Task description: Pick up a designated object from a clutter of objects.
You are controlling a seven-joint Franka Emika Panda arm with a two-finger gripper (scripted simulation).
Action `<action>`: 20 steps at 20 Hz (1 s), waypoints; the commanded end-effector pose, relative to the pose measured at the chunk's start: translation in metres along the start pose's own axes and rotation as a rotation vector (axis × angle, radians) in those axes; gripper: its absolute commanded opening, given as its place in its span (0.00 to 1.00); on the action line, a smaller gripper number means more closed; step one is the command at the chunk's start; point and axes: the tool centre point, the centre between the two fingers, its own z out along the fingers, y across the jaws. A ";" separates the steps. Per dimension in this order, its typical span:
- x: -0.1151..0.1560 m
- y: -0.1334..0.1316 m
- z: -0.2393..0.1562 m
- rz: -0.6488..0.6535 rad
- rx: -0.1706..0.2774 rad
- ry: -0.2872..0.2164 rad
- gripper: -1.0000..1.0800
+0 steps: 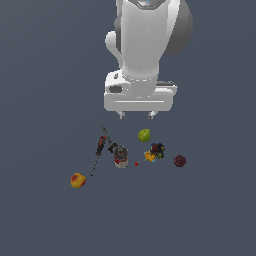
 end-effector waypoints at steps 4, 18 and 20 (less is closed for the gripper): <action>0.006 -0.016 0.026 0.056 -0.004 0.002 0.96; 0.010 -0.078 0.126 0.267 -0.005 0.013 0.96; 0.009 -0.085 0.139 0.293 -0.004 0.014 0.96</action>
